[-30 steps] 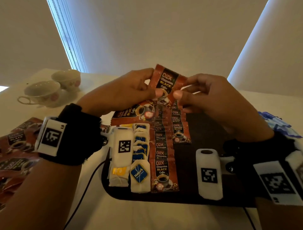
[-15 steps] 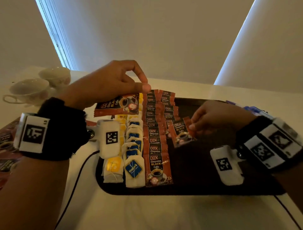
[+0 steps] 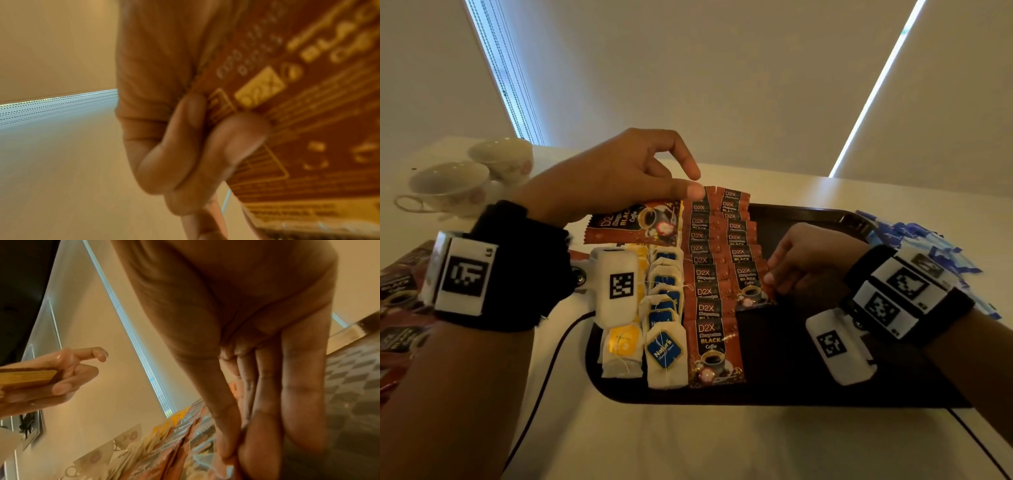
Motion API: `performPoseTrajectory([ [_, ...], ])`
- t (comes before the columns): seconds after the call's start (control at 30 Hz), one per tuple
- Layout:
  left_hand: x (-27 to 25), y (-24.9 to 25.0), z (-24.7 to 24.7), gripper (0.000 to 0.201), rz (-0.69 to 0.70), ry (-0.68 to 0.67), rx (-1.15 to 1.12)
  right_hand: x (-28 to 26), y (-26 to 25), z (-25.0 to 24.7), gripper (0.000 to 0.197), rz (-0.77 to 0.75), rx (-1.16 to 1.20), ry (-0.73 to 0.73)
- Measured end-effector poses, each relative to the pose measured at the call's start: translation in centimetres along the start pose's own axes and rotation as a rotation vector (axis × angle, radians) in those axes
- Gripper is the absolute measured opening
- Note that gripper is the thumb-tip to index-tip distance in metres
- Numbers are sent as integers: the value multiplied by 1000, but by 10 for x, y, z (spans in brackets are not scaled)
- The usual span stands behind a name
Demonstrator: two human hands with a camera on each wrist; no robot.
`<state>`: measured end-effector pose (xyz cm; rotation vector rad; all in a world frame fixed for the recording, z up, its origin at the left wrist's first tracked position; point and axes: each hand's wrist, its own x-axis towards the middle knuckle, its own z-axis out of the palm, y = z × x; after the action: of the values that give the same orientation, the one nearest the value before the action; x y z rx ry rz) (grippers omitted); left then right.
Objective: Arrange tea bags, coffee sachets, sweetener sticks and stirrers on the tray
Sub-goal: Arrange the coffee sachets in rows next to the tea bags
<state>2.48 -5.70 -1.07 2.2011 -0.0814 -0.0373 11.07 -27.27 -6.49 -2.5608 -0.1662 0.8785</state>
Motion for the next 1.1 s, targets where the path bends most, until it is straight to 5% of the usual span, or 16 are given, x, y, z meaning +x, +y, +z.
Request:
performPoseTrajectory([
  [0.93, 6, -5, 2, 46, 33, -41, 34, 2, -8, -1, 10, 1, 46, 3],
  [1.1, 7, -5, 4, 45, 53, -19, 17, -16, -11, -10, 20, -281, 72, 263],
])
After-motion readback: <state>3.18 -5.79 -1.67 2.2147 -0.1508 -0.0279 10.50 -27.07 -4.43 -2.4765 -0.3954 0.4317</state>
